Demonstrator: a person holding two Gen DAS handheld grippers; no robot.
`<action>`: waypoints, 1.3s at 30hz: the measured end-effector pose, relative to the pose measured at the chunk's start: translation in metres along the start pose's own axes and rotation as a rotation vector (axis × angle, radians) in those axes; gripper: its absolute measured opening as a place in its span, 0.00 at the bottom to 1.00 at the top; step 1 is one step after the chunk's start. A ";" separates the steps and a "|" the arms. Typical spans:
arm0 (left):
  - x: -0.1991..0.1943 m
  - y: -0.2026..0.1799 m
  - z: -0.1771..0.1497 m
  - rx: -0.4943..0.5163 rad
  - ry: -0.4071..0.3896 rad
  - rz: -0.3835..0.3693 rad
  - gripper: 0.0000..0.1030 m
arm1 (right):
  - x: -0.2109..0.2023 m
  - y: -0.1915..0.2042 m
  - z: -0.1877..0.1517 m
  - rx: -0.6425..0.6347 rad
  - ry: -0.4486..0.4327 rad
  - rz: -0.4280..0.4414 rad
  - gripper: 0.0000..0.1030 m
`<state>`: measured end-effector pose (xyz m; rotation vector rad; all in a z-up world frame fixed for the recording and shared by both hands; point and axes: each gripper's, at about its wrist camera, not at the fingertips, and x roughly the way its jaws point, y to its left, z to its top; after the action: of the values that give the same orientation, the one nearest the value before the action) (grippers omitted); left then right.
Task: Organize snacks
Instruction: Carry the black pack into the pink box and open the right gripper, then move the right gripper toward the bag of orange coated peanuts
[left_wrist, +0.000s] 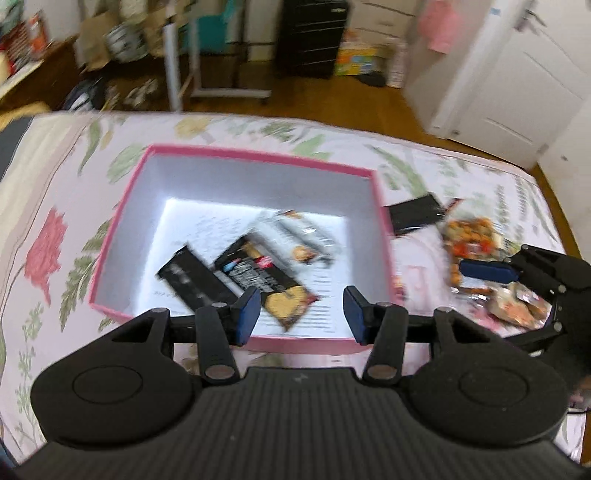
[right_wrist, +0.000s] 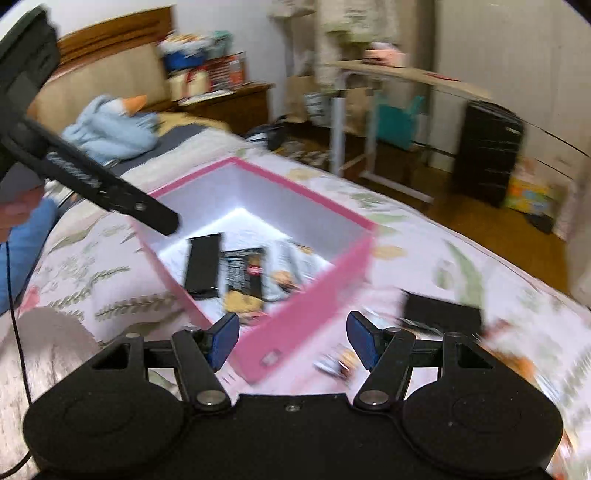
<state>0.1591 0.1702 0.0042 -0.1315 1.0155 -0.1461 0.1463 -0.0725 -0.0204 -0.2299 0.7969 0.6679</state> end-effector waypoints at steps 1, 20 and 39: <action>-0.004 -0.009 0.001 0.023 -0.009 -0.015 0.47 | -0.009 -0.005 -0.004 0.022 -0.003 -0.018 0.68; 0.068 -0.171 0.040 0.191 0.058 -0.300 0.47 | -0.038 -0.064 -0.054 0.095 0.049 -0.294 0.71; 0.239 -0.181 0.026 -0.001 0.221 -0.374 0.47 | 0.051 -0.109 -0.083 0.247 0.136 -0.338 0.72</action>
<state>0.2942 -0.0497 -0.1498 -0.3112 1.2043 -0.5102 0.1928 -0.1688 -0.1199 -0.1801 0.9362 0.2334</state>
